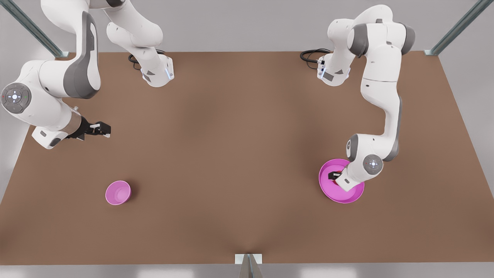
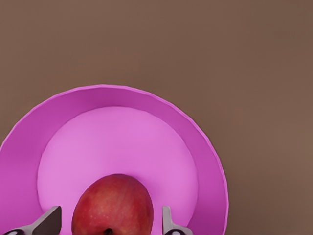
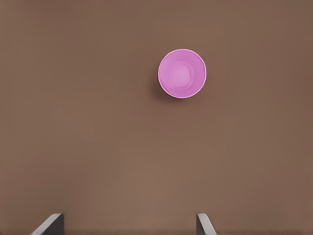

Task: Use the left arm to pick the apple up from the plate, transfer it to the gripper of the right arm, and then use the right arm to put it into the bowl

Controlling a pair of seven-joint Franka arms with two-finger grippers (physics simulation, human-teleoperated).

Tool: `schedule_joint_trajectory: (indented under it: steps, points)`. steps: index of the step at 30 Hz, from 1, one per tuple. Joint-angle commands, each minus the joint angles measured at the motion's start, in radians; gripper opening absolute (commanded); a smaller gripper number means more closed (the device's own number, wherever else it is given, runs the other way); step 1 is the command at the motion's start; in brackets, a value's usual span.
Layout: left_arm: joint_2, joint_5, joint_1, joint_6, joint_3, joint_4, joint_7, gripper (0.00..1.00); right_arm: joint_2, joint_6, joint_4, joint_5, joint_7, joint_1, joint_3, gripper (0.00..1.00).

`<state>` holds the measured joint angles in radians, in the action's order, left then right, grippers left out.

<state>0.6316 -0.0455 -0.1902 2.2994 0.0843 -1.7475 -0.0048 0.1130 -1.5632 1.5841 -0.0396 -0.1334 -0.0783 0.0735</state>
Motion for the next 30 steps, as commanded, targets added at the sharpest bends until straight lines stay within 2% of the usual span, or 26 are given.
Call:
schedule_joint_trajectory:
  steps: [1, 7, 9, 21, 24, 30]
  points:
    - [0.007, 0.001, 0.000, 0.040, 0.000, -0.001, -0.011, 1.00, -0.001, -0.001, 0.001, 0.000, -0.014, 0.000, 0.000, 1.00]
    - [0.013, 0.001, 0.000, 0.037, 0.000, -0.029, -0.014, 1.00, 0.001, -0.001, 0.004, 0.000, -0.015, 0.000, 0.000, 1.00]
    - [0.013, 0.001, 0.000, 0.031, 0.000, -0.029, -0.018, 0.87, 0.004, -0.001, 0.004, 0.000, -0.015, 0.000, 0.000, 1.00]
    - [0.022, -0.001, 0.000, 0.034, 0.000, -0.027, -0.021, 0.88, 0.008, -0.005, 0.011, -0.002, -0.015, 0.000, 0.000, 1.00]
    - [0.023, -0.001, 0.000, 0.034, 0.000, -0.027, -0.021, 0.80, 0.010, -0.005, 0.011, -0.003, -0.015, 0.000, 0.000, 1.00]
    - [0.011, -0.036, 0.000, 0.031, -0.001, -0.020, -0.020, 0.74, 0.011, -0.005, 0.011, -0.003, -0.015, 0.002, 0.000, 1.00]
